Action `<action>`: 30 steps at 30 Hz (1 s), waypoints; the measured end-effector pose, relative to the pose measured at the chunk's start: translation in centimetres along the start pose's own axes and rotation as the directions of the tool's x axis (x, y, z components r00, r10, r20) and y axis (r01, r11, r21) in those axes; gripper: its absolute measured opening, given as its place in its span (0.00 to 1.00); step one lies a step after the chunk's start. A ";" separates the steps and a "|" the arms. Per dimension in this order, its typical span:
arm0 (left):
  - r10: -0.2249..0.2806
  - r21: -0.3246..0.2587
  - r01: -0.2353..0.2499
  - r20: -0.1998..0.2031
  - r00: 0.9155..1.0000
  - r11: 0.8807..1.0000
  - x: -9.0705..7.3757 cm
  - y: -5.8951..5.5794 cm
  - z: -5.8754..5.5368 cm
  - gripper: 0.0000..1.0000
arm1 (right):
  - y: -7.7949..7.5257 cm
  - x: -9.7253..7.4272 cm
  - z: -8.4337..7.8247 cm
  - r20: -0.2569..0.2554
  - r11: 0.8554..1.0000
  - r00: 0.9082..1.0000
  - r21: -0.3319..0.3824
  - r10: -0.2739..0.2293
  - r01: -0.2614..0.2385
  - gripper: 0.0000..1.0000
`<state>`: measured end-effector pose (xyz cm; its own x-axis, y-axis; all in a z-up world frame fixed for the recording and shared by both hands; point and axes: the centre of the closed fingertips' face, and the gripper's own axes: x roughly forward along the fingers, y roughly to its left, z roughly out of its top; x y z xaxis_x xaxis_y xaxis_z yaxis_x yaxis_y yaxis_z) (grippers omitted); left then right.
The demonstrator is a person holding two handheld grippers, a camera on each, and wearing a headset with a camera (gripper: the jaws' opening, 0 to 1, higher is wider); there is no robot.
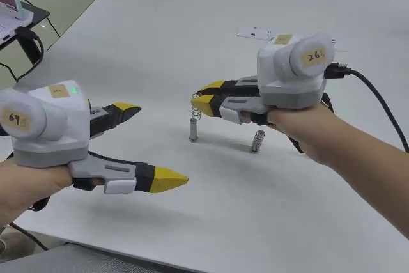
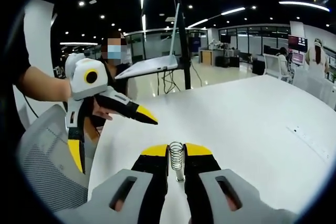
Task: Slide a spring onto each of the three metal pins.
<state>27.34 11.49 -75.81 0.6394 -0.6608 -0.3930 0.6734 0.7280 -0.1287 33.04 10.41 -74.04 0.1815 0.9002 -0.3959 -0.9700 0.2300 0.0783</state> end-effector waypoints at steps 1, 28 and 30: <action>0.000 0.003 0.000 0.002 1.000 1.000 0.0 0.1 0.2 0.98 | 0.0 0.1 -0.1 -0.002 1.000 1.000 0.001 -0.002 0.002 0.08; -0.004 -0.012 0.004 0.007 1.000 1.000 -0.1 -0.2 -0.3 0.98 | -0.3 2.4 -2.7 -0.059 1.000 0.998 0.010 -0.017 0.018 0.08; -0.003 -0.009 0.003 0.006 1.000 1.000 -0.1 -0.1 -0.3 0.98 | -0.2 2.5 -3.0 -0.064 1.000 0.998 0.009 -0.015 0.015 0.08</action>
<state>27.06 11.54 -76.03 0.6396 -0.6643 -0.3868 0.6721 0.7275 -0.1381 33.20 11.51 -77.74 0.1852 0.8714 -0.4543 -0.9656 0.2472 0.0805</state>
